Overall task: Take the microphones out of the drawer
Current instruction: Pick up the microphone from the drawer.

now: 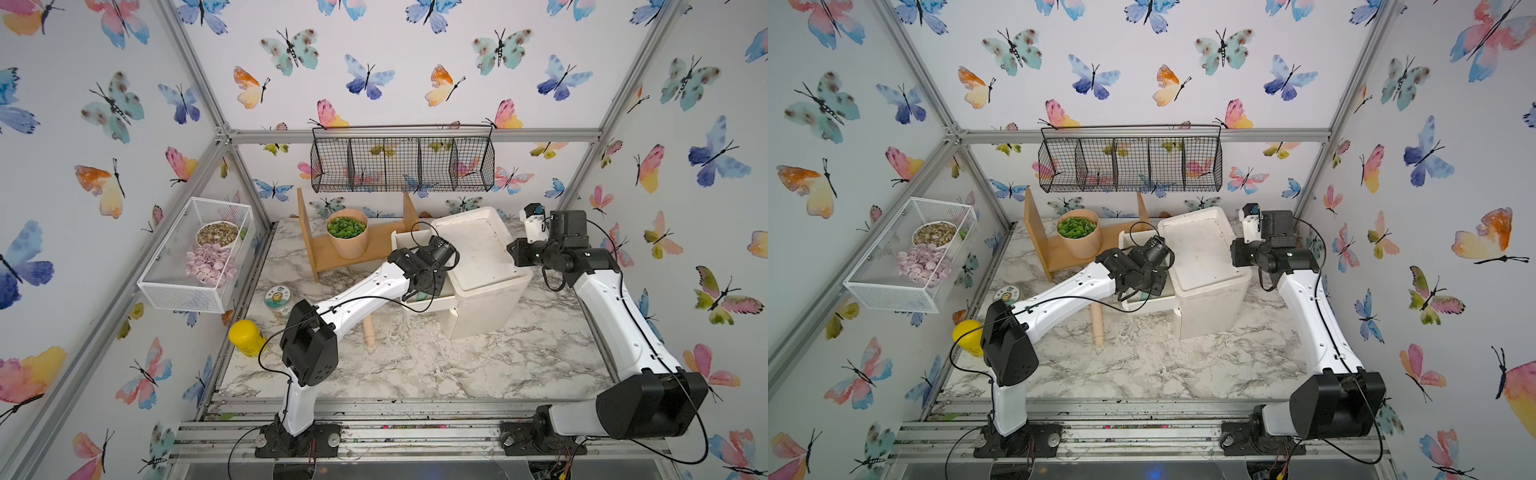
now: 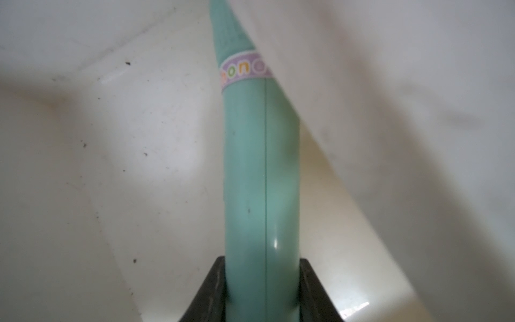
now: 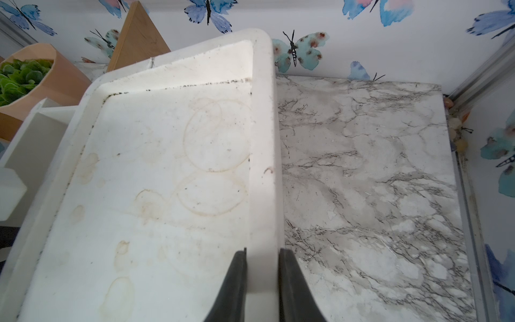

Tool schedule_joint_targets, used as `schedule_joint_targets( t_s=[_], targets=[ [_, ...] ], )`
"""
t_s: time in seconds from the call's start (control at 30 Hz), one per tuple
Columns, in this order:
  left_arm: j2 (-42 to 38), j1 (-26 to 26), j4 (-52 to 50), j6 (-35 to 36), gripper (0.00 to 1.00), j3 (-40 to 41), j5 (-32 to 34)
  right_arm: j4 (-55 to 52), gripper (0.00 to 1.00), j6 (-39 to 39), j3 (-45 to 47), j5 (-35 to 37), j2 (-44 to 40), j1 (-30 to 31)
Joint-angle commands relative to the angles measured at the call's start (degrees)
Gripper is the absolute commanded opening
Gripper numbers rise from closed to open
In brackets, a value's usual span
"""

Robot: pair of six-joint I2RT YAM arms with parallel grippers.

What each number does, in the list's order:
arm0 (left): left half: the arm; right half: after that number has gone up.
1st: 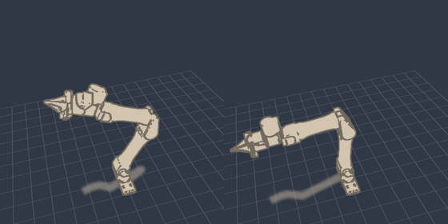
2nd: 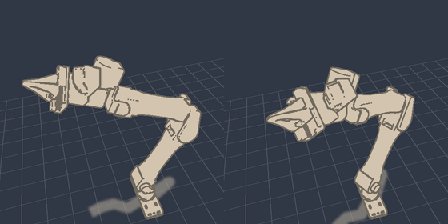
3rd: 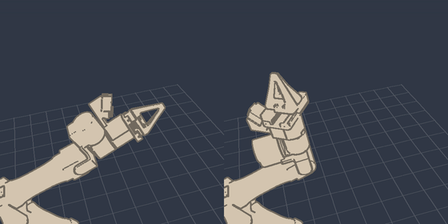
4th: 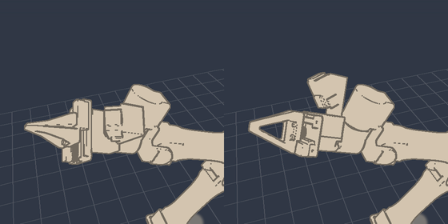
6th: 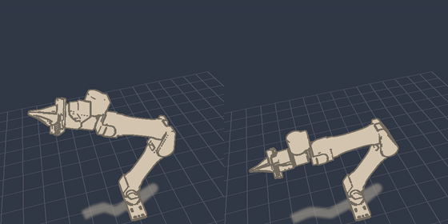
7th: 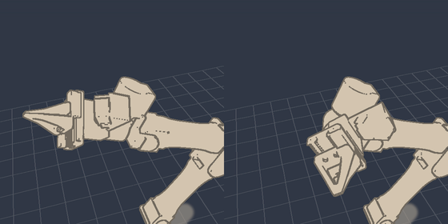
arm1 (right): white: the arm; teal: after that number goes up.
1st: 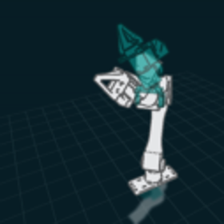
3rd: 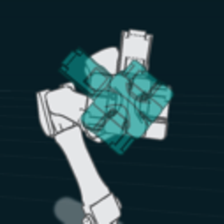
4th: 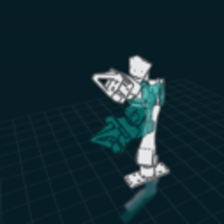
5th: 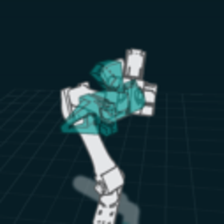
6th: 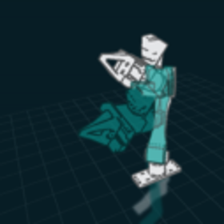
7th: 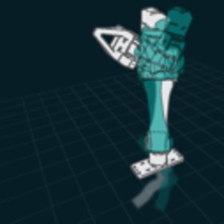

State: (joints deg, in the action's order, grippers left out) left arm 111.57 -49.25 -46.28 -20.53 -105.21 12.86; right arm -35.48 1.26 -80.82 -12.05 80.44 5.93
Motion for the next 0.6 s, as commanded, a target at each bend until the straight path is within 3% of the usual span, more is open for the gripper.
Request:
schedule_joint_targets(
  t_s=[0.0, 0.27, 0.4, 0.57],
  targets=[
    [-0.91, -0.33, 0.87, -1.83, 0.23, 1.29, 2.85, 4.28, 0.06, 3.58, -0.04, -5.48, -1.08, 0.37],
    [-1.17, 0.35, 1.38, -6.67, 0.21, 2.01, 6.18, 4.33, 0.06, 3.75, -0.17, -5.72, -1.17, 0.31],
    [-4.57, 1.13, 6.99, -11.19, 0.17, 7.60, 3.24, 4.16, 0.06, 3.50, -0.48, -5.58, -1.08, 0.31],
    [-8.07, 1.39, 11.60, -15.36, 0.14, 11.70, 6.03, 4.20, 0.06, 3.40, -0.50, -5.69, -0.99, 0.31]
  ],
)
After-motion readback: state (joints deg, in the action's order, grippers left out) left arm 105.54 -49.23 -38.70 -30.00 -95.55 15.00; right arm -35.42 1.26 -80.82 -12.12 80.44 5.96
